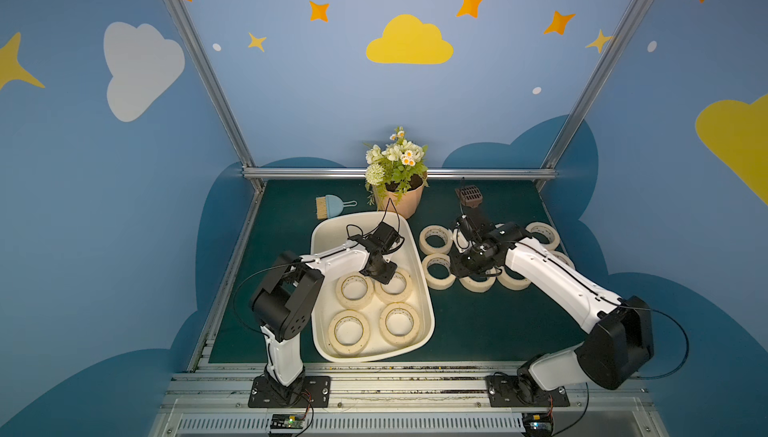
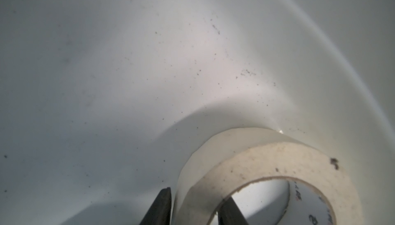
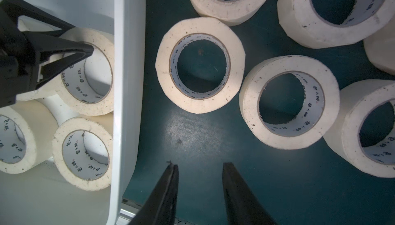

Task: Take out the art tape in the storage box
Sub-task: Pick up the art tape from the storage box.

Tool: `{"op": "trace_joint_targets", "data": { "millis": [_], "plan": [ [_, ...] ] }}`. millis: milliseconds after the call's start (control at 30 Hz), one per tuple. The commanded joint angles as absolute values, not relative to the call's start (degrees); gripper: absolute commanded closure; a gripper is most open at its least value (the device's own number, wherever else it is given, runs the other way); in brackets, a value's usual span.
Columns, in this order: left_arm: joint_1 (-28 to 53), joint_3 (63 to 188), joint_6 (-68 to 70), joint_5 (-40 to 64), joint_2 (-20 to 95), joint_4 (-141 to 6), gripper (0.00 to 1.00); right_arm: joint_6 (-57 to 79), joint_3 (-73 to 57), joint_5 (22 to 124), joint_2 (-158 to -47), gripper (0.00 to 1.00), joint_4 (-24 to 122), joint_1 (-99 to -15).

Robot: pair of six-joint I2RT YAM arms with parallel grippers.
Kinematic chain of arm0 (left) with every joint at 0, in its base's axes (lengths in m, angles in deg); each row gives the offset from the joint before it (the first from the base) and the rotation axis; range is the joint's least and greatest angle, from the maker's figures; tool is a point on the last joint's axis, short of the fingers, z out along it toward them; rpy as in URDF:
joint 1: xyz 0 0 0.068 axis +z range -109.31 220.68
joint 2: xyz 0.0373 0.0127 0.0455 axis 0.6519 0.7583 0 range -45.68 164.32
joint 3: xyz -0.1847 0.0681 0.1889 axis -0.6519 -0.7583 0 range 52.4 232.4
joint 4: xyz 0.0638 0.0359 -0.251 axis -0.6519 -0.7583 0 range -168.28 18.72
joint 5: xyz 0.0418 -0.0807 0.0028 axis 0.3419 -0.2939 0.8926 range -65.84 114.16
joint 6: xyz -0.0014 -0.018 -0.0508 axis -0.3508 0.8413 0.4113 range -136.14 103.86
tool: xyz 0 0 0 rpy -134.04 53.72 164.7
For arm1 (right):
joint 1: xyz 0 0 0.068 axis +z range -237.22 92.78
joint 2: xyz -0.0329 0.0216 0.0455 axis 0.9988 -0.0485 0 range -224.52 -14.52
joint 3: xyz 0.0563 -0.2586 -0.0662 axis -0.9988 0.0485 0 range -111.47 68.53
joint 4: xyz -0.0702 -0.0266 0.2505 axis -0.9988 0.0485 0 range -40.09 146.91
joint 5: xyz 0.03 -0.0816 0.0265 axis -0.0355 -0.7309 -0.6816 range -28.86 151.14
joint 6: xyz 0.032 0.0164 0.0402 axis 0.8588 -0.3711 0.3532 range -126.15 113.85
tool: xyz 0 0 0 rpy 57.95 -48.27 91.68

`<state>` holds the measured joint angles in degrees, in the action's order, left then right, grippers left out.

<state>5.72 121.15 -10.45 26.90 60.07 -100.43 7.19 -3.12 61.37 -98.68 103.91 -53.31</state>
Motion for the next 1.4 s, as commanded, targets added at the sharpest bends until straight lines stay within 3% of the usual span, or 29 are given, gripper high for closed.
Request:
{"op": "trace_joint_targets", "data": {
  "millis": [0,167,500,667,767,833,900,1000,1067,1100,1133,1167,1200,1367],
  "plan": [
    [6.0,121.2,-9.5,27.6,59.1,-101.7,0.81,8.2,-5.8,62.9,-99.2,0.60,105.2,-51.9],
    [5.9,123.7,-9.7,30.1,54.9,-105.5,0.94,9.1,-11.1,64.7,-102.8,0.60,104.9,-49.2],
    [2.7,127.2,-7.9,30.7,47.5,-109.3,0.96,11.8,-20.9,68.3,-113.0,0.45,102.6,-44.0],
    [0.6,127.2,-6.5,31.0,45.7,-109.3,0.96,13.2,-22.5,68.7,-116.4,0.45,100.7,-43.4],
    [-0.3,126.9,-5.8,31.1,44.6,-109.3,0.96,13.8,-23.5,68.4,-117.6,0.55,100.8,-43.4],
    [-0.8,126.4,-5.3,31.1,43.7,-108.9,0.96,14.1,-23.7,68.1,-117.9,0.81,100.8,-43.4],
    [-1.0,125.7,-4.9,31.1,42.9,-108.4,0.90,14.1,-23.8,67.2,-117.8,1.00,100.9,-43.5],
    [-1.1,123.8,-4.3,30.1,40.9,-107.1,0.73,13.8,-24.2,65.8,-117.9,1.00,101.9,-43.7],
    [-1.2,122.5,-3.6,29.1,38.5,-106.1,0.45,13.8,-24.2,65.0,-117.9,1.00,102.4,-44.1],
    [-1.3,121.5,-3.1,28.5,36.7,-105.4,0.25,13.7,-24.0,64.4,-117.8,1.00,102.5,-44.3],
    [-1.3,120.5,-2.5,27.6,34.8,-104.7,0.11,13.6,-23.9,63.9,-117.5,1.00,102.9,-44.5],
    [-1.3,119.6,-2.3,26.9,32.7,-103.9,0.04,13.6,-23.8,63.5,-117.2,1.00,103.2,-44.8],
    [-1.3,118.3,-2.2,26.3,30.3,-102.7,0.00,13.5,-23.4,63.1,-116.8,1.00,103.5,-45.3],
    [-0.6,113.5,-0.4,27.0,21.1,-101.4,0.00,14.2,-18.6,59.9,-110.6,1.00,106.0,-48.2]
  ]
}}
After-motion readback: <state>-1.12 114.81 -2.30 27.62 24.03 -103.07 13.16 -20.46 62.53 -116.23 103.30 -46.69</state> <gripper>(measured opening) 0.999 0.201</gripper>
